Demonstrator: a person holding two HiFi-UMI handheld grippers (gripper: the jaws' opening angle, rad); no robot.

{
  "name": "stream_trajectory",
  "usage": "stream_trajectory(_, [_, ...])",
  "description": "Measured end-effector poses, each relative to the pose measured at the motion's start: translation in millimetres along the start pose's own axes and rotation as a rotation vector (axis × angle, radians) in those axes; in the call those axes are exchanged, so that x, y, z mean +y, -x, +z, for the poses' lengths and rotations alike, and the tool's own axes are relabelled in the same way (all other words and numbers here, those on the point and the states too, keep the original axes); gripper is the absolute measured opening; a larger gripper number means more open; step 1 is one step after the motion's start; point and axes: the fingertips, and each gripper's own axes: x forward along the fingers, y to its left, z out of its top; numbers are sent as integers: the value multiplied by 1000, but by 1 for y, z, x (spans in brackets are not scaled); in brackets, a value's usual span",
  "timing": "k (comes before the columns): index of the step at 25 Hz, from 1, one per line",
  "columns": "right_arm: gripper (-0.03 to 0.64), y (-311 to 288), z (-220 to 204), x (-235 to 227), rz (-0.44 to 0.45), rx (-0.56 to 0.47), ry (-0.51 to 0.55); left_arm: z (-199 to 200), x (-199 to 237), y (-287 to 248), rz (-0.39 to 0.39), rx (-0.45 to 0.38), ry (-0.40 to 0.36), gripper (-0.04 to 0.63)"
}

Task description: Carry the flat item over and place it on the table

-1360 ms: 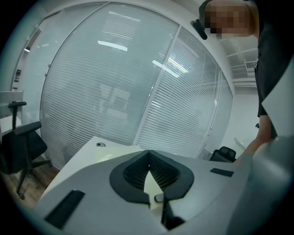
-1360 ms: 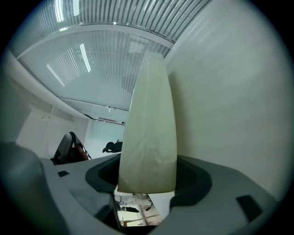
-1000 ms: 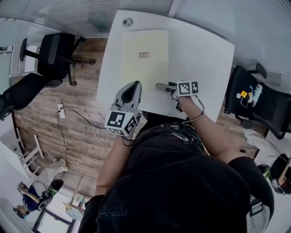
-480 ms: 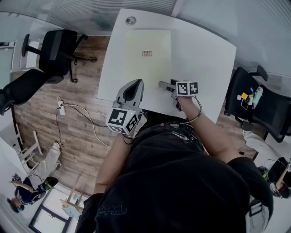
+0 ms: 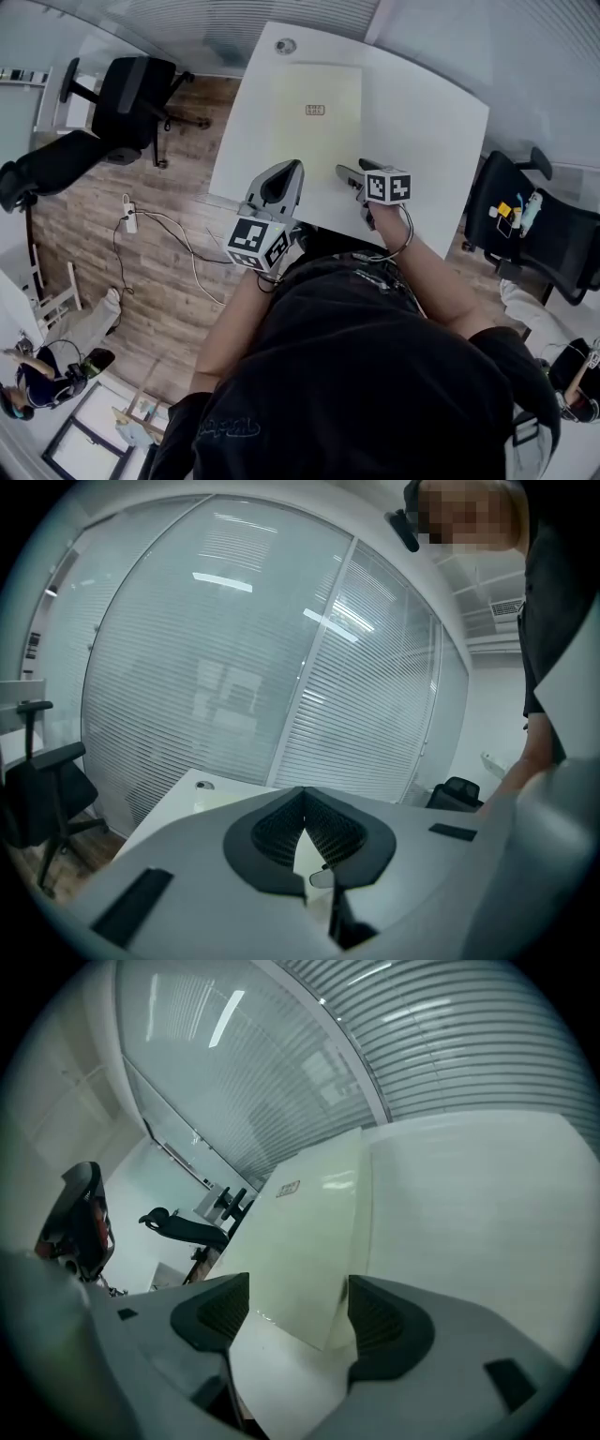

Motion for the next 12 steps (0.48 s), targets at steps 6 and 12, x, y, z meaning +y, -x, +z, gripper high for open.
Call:
stream_trajectory(6, [337, 20, 16, 45, -2, -78, 165, 8, -9, 25, -6, -35, -24, 14])
stream_trajectory(12, [320, 47, 35, 99, 10, -184, 316, 23, -23, 53, -16, -85, -73, 14])
